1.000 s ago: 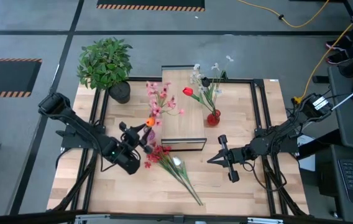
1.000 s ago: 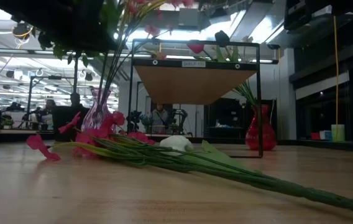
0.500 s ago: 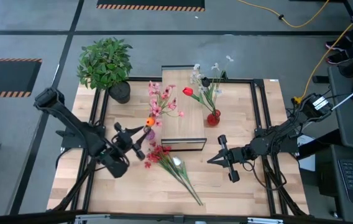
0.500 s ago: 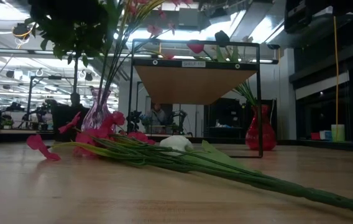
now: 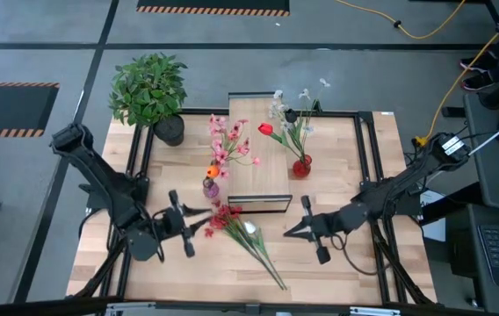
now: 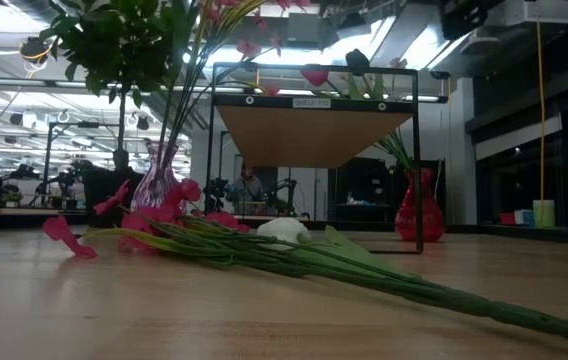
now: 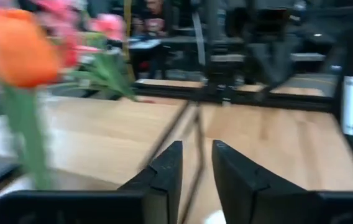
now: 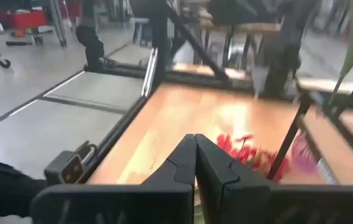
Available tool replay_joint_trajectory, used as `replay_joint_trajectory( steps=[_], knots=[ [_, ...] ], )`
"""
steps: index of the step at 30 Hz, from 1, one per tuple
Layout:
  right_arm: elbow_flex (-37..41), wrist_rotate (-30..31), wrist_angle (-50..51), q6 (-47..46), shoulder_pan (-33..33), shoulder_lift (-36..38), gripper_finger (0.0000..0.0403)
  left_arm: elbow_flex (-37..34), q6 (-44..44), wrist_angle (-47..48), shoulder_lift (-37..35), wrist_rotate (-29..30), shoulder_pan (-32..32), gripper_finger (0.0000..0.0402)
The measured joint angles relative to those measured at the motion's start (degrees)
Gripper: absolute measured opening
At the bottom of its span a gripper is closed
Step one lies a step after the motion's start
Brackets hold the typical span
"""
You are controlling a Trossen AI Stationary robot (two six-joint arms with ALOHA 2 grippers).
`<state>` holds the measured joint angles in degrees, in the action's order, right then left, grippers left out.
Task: Pick and place flowers into a vace then onto a shelf
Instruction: Put the red flowers into the violet vase
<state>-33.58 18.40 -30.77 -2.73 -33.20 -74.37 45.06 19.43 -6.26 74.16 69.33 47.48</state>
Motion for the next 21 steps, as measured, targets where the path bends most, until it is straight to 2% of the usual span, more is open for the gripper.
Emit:
replay_joint_trajectory(
  steps=[5, 11, 16, 18, 21],
  knots=[
    [-6.06, 0.03, 8.15, -3.44, -1.47, -1.46, 0.0008, 0.0, -5.13, -11.37, 6.18, -5.82, 0.04, 0.005],
    [-13.82, 0.09, 15.19, -6.33, -4.5, -7.81, 0.0008, 0.0, -13.4, -25.27, 14.69, -6.49, 0.0, 0.0019],
    [-23.05, 6.61, 29.92, -13.52, -7.34, -14.38, 0.0008, 0.0, -21.72, -33.92, 19.39, -7.12, 0.04, 0.0002],
    [-27.08, 8.71, 36.21, -17.5, -8.28, -17.02, 0.0008, 0.0, -23.05, -35.7, 20.09, -9.23, 0.04, 0.0003],
    [-32.92, 11.01, 43.85, -22.23, -9.48, -21.13, 0.0008, 0.0, -22.13, -36.02, 20.35, -15.37, 0.04, 0.0002]
  ],
)
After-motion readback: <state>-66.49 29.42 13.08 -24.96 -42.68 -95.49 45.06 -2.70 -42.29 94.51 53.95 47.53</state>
